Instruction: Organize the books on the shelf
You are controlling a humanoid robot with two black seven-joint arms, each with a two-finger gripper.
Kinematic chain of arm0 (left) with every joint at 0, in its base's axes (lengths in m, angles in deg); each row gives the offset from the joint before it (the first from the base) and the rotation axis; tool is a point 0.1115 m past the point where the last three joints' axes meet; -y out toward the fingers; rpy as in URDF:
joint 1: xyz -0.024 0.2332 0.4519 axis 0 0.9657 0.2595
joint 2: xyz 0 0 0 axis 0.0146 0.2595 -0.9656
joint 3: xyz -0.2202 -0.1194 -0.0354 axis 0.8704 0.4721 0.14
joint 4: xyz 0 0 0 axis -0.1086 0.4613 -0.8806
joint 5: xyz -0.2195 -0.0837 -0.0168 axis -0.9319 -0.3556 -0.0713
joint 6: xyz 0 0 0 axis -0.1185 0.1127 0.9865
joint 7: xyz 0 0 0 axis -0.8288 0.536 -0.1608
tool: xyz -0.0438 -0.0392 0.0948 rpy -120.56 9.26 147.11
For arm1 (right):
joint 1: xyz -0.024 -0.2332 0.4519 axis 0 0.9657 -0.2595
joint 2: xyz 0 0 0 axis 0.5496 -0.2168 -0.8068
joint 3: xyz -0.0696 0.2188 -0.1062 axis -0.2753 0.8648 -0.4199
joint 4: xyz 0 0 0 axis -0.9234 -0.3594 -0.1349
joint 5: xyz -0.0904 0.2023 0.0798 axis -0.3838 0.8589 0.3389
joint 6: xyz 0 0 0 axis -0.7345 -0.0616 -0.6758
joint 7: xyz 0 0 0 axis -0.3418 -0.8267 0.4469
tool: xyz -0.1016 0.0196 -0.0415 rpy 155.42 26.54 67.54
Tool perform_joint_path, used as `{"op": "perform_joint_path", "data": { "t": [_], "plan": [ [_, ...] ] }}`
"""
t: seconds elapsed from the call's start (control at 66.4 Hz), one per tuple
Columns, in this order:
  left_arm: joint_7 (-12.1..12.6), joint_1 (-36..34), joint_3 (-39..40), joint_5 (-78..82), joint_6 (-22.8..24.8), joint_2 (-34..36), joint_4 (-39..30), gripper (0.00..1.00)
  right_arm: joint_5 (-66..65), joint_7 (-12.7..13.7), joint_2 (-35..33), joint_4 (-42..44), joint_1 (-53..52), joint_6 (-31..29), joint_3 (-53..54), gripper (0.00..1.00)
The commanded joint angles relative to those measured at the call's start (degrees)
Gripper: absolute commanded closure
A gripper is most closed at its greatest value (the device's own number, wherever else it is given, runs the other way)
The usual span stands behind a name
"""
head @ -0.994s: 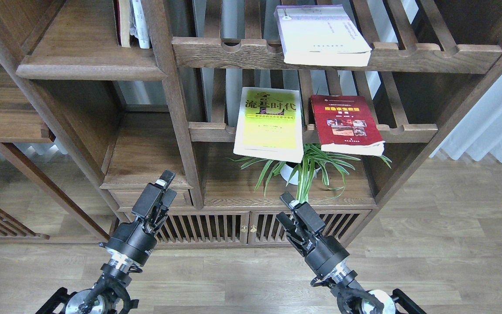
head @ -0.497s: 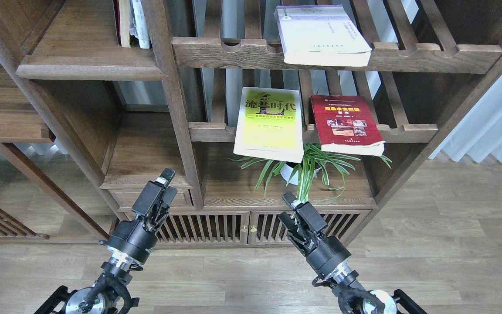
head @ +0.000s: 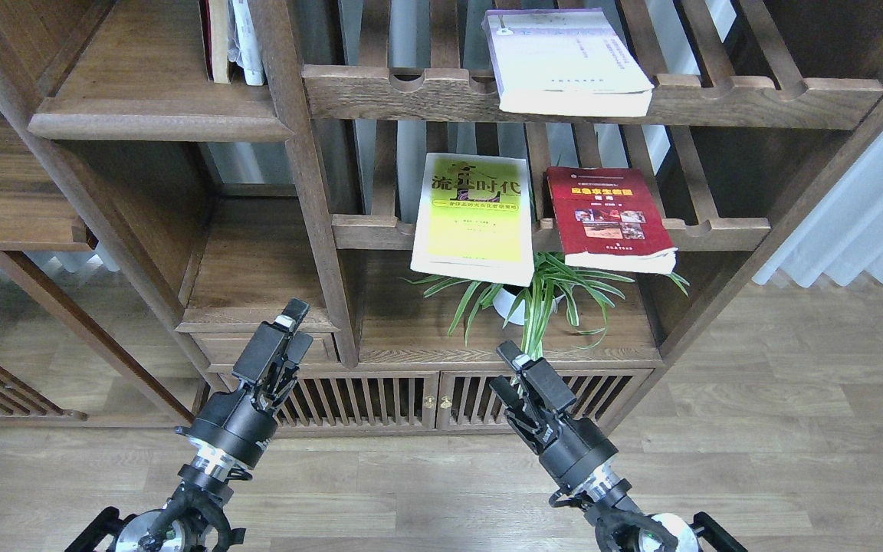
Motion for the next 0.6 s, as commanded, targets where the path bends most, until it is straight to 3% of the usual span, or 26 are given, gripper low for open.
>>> {"op": "perform_joint_path", "data": {
  "t": [0.0, 0.361, 0.452, 0.587],
  "plan": [
    [0.0, 0.0, 0.0, 0.0, 0.0, 0.0, 0.1, 0.00, 0.0, 0.0, 0.0, 0.0, 0.0, 0.0, 0.0, 0.00],
    [-0.3, 0.5, 2.4, 0.0, 0.0, 0.0, 0.6, 0.00, 0.0, -2.2, 0.0, 0.5, -0.5, 0.0, 5.1, 0.00],
    [-0.3, 0.1, 3.1, 0.0, 0.0, 0.0, 0.8, 0.00, 0.0, -4.6, 0.0, 0.7, -0.8, 0.0, 6.3, 0.00],
    [-0.3, -0.1, 3.7, 0.0, 0.0, 0.0, 0.9, 0.00, 0.0, -11.9, 0.0, 0.7, -1.2, 0.0, 6.4, 0.00]
  ]
}}
